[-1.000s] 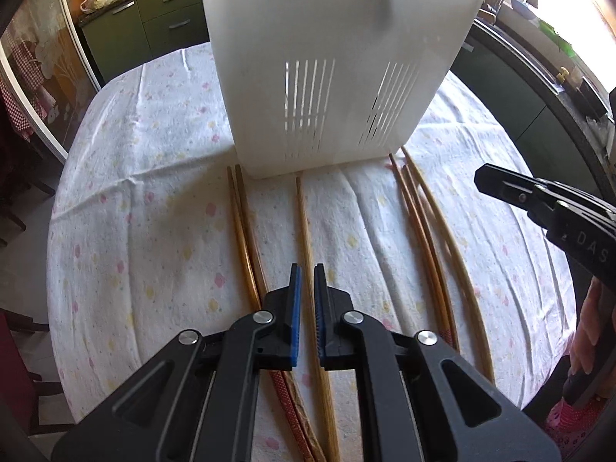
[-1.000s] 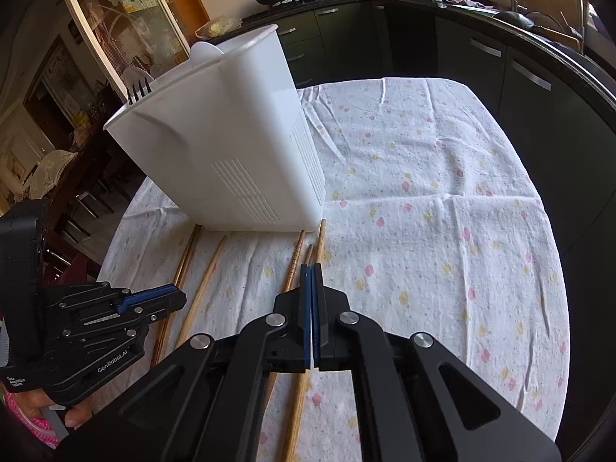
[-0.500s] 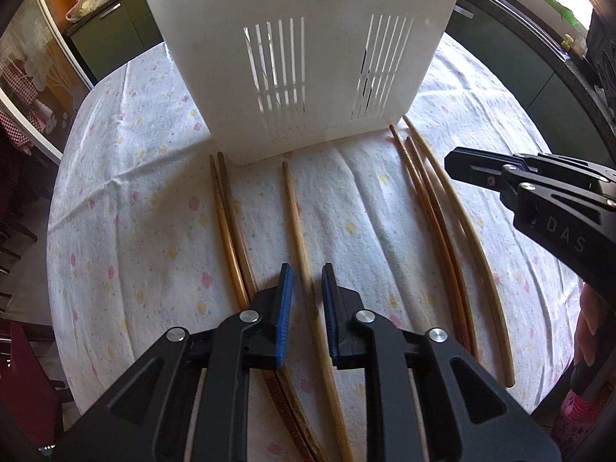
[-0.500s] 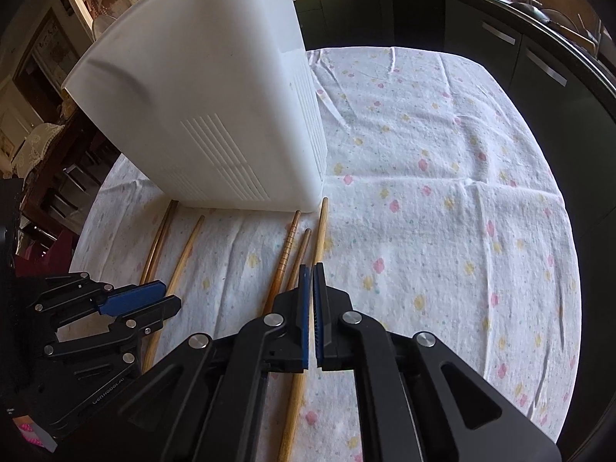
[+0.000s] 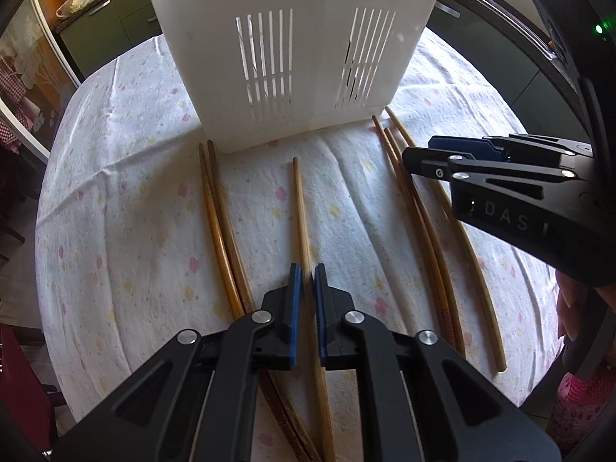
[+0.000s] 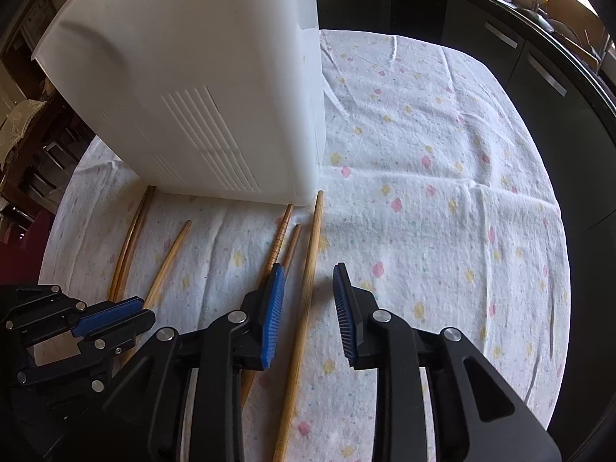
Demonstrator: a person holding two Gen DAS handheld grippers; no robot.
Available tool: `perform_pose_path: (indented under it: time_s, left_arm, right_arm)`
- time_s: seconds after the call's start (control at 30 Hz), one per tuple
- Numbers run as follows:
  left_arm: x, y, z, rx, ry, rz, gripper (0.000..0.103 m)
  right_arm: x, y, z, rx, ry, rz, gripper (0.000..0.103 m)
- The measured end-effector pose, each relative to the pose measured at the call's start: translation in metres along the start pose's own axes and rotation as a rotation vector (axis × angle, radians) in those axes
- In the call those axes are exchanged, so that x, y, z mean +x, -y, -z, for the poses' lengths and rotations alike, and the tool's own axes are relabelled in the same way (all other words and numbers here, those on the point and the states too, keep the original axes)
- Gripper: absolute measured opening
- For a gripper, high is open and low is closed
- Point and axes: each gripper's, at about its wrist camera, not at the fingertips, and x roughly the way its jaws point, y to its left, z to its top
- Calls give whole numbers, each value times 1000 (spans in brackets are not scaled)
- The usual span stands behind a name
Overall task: Organize utensils
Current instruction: 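Grasp a wooden chopstick with the right tool while the left tool holds its chopstick, then lift both held chopsticks over the white holder and open both tools to drop them in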
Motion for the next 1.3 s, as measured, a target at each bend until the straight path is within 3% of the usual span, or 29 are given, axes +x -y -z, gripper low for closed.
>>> perform_pose_path:
  time_s: [0.03,0.1,0.13,0.33,0.57,0.83,1.3]
  left_arm:
    - [0,0,0,2,1,-2,7]
    - [0,2,0,7,2,1,7]
    - [0,2,1,8,2,6,7]
    - [-3,1,8,-2,19,42,7]
    - [-30,-2,12,-4,96,54,6]
    - [-75,-3,20,2,193,93,6]
    - [-152,13,27,49,365,142,6]
  right_arm:
    - [1,2,-1,3,-5,-21,26]
    - [0,7,0,2,-21,-36,11]
    - [0,9,3,-10,-25,-21,8]
    - [-17,36,27,40,11,-49,7]
    - [-72,59,48,109,167,-125,7]
    - [-138,53,62,95,311,-172,7]
    - [-199,30,76,44,434,-203,7]
